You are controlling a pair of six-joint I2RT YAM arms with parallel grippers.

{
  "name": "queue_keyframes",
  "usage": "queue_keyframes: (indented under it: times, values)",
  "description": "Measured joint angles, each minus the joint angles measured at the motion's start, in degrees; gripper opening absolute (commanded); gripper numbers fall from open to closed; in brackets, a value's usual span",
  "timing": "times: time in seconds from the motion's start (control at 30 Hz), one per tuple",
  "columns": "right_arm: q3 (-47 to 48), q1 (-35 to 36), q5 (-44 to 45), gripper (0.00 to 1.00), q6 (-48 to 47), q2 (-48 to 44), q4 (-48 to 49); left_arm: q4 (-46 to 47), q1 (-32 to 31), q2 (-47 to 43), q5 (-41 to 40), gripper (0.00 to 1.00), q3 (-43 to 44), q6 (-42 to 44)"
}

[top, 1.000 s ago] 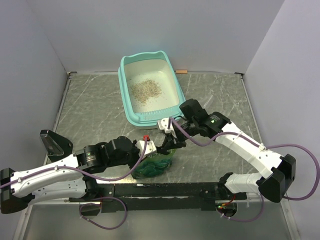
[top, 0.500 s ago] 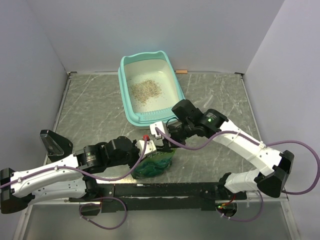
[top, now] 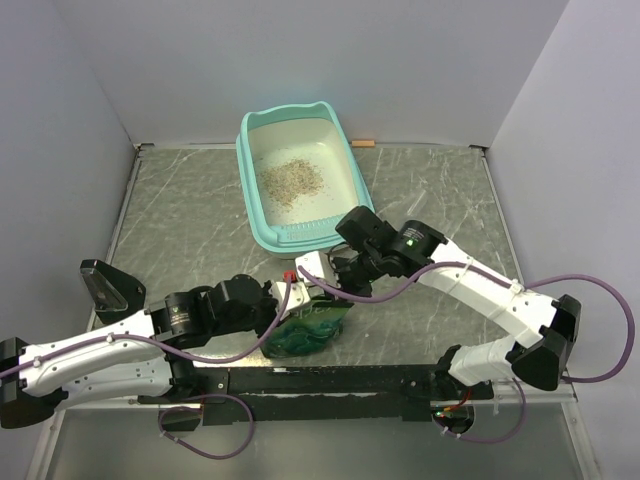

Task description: Fill the litter box with clean litter

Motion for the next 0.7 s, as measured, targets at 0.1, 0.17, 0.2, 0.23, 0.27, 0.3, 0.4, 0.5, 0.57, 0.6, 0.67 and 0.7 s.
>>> queue_keyframes:
  times: [0.1,0.17,0.2,0.23,0.27,0.3,0.4,0.5,0.57,0.6,0.67,0.7]
  values:
    - [-0.8,0.3,-0.3,0.00,0.3,-0.1,0.8,-0.2,-0.1,-0.2,0.0,0.01,-0.2,0.2]
    - [-1.5,0.3,-0.9,0.04,0.5,-0.3,1.7,-0.5,-0.1,-0.3,0.0,0.01,-0.2,0.2]
    - [-1.9,0.3,-1.1,0.06,0.6,-0.3,2.1,-0.6,-0.1,-0.4,-0.1,0.01,-0.2,0.3]
    - [-2.4,0.3,-1.5,0.08,0.8,-0.5,2.6,-0.7,-0.1,-0.4,-0.1,0.01,-0.2,0.4]
    - [-3.0,0.3,-1.8,0.11,0.9,-0.6,3.2,-0.9,-0.1,-0.4,-0.2,0.01,-0.2,0.5]
    - [-3.6,0.3,-2.3,0.13,1.1,-0.8,3.8,-1.0,-0.2,-0.4,-0.2,0.01,-0.2,0.5]
    - [-5.5,0.3,-3.6,0.18,1.8,-1.3,5.7,-1.6,-0.2,-0.4,-0.2,0.01,-0.2,0.8]
    - [-7.2,0.3,-4.7,0.22,2.4,-1.7,7.5,-1.9,-0.3,-0.4,-0.2,0.01,-0.2,1.0]
    - [-8.4,0.3,-5.4,0.25,3.1,-2.0,8.7,-2.1,-0.3,-0.4,-0.2,0.01,-0.2,1.0]
    - [-8.9,0.3,-5.7,0.26,3.3,-2.1,9.3,-2.2,-0.3,-0.4,-0.2,0.01,-0.2,1.1]
    - [-9.6,0.3,-6.2,0.28,3.8,-2.3,10.2,-2.3,-0.4,-0.4,-0.2,0.01,-0.2,1.2]
    - [-9.9,0.3,-6.5,0.29,4.1,-2.3,10.6,-2.4,-0.4,-0.4,-0.2,0.01,-0.2,1.2]
